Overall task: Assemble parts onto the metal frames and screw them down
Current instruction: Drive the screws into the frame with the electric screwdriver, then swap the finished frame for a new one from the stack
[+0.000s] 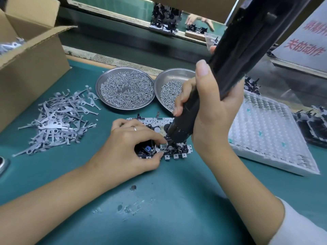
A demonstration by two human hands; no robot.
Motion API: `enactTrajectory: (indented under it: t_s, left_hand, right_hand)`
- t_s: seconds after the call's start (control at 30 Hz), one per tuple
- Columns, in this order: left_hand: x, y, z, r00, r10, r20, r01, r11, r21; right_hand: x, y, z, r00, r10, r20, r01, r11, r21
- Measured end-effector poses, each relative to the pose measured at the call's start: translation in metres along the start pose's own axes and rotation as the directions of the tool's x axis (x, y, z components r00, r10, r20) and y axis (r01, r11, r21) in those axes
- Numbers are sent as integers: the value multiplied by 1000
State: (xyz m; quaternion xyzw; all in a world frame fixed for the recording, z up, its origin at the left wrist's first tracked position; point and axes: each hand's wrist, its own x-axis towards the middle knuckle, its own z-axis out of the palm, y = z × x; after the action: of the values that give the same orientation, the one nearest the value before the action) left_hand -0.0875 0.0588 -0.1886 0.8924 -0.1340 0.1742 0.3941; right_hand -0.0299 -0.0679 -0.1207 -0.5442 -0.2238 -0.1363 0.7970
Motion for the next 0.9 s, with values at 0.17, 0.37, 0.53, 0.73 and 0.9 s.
enactTrajectory:
  t_s: [0.17, 0.37, 0.53, 0.73, 0.9]
  left_hand:
    - [0, 1, -1, 1000, 8, 8, -8, 1000, 10]
    - [4, 2, -5, 990, -85, -109, 57, 970, -237]
    - [8, -10, -9, 937, -156, -312, 61, 954, -294]
    - [11, -20, -8, 899, -215, -382, 81, 938, -337]
    - [9, -29, -5, 916, -179, -360, 57, 944, -325]
  right_hand:
    - [-6, -3, -8, 997, -72, -11, 71, 994, -85]
    - [-43, 8, -36, 929, -192, -316, 55, 916, -397]
    - [-76, 33, -18, 808, 162, 566, 518, 263, -814]
    - [-91, 11, -26, 680, 322, 659, 671, 90, -736]
    - [-122, -18, -59, 726, 190, 662, 654, 111, -749]
